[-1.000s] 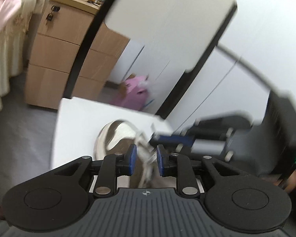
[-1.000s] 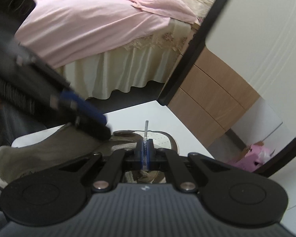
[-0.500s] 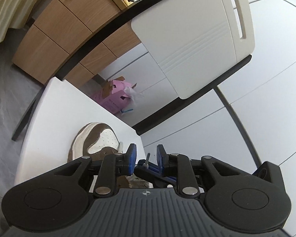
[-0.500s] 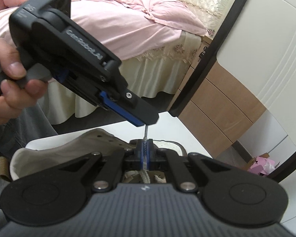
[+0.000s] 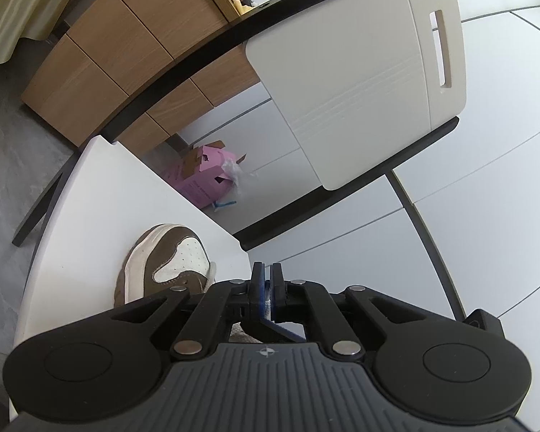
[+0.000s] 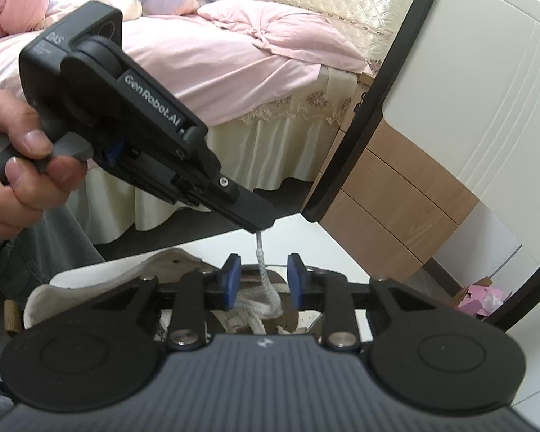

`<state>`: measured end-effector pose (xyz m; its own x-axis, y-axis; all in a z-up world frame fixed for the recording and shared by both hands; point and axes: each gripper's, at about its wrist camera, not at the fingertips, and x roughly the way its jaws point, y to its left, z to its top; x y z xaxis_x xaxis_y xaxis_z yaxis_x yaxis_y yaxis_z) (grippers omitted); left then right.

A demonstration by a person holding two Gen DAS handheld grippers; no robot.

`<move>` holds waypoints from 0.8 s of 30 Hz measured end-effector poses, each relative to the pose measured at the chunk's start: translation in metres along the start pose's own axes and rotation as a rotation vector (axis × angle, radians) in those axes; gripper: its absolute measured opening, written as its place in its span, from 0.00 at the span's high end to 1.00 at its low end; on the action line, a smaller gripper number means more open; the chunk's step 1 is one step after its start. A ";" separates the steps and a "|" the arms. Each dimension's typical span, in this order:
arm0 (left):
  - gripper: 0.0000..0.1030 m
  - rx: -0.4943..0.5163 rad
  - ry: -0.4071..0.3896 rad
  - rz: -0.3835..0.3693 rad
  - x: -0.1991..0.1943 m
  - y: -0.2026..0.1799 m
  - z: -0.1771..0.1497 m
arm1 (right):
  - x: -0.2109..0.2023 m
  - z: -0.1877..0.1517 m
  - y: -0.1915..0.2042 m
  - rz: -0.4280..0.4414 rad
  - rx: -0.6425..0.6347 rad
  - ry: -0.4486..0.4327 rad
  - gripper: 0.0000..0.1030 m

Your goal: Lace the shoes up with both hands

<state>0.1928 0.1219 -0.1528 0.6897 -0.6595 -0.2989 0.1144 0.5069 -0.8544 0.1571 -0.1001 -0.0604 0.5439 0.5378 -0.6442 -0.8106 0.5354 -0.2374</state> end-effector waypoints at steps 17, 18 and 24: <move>0.95 0.078 0.038 0.046 0.000 -0.015 0.001 | -0.005 0.006 -0.028 -0.040 0.183 -0.006 0.98; 0.95 0.094 0.047 0.059 0.000 -0.017 0.001 | -0.009 0.006 -0.034 -0.065 0.208 -0.018 0.98; 0.95 0.181 0.090 0.092 0.001 -0.031 -0.002 | -0.045 0.003 -0.083 -0.266 0.354 -0.054 0.97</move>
<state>0.1887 0.1038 -0.1272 0.6374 -0.6490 -0.4154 0.1862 0.6529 -0.7342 0.2008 -0.1670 -0.0094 0.7414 0.3798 -0.5532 -0.5220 0.8445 -0.1199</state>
